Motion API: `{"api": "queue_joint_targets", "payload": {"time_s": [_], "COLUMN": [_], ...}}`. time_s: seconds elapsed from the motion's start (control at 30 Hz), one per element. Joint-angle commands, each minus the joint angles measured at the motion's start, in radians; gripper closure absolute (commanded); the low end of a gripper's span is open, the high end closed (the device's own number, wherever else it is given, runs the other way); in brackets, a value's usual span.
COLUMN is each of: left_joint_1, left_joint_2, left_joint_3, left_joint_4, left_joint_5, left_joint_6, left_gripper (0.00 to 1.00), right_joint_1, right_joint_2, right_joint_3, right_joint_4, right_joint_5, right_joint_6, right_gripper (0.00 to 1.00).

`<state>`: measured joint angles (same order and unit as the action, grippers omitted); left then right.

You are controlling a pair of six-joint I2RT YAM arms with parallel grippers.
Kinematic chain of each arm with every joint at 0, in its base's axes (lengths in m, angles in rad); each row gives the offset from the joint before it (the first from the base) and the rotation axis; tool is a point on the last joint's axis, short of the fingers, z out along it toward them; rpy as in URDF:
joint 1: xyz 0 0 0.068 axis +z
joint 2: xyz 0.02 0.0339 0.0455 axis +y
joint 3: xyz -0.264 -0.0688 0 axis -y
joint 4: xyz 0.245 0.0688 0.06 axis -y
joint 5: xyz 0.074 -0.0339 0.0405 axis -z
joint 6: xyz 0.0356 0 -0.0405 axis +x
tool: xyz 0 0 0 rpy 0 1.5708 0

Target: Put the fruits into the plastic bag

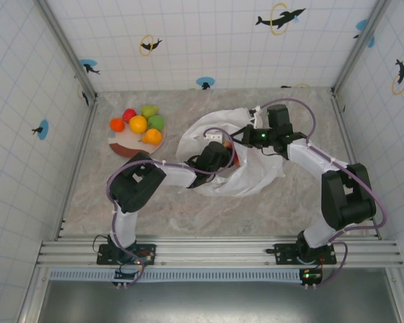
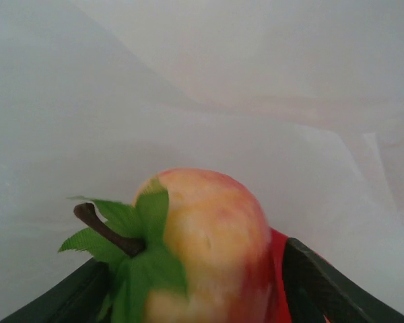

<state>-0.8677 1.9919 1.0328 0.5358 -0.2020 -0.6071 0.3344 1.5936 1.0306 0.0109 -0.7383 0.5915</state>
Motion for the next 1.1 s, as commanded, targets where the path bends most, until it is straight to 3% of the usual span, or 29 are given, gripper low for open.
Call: {"api": "queue_joint_targets", "payload": {"time_s": [0.0, 0.27, 0.7, 1.07], "left_joint_1": [0.001, 0.009, 0.014, 0.016], "left_joint_2": [-0.001, -0.107, -0.303, -0.489], "left_joint_3": [0.007, -0.067, -0.184, -0.209], "left_joint_4": [0.059, 0.053, -0.041, -0.230], "left_joint_5": [0.032, 0.061, 0.193, 0.367], "left_joint_6": [-0.031, -0.005, -0.016, 0.123], "left_gripper": [0.30, 0.19, 0.19, 0.19], "right_joint_1": [0.002, -0.003, -0.005, -0.004], "right_joint_2": [0.008, 0.015, 0.050, 0.094], "right_joint_3": [-0.015, 0.003, 0.062, 0.101], "right_joint_4": [0.034, -0.059, -0.248, -0.279], "right_joint_5": [-0.013, 0.051, 0.194, 0.215], "right_joint_6": [0.004, -0.084, -0.253, -0.282], "right_gripper": [1.00, 1.00, 1.00, 1.00]}}
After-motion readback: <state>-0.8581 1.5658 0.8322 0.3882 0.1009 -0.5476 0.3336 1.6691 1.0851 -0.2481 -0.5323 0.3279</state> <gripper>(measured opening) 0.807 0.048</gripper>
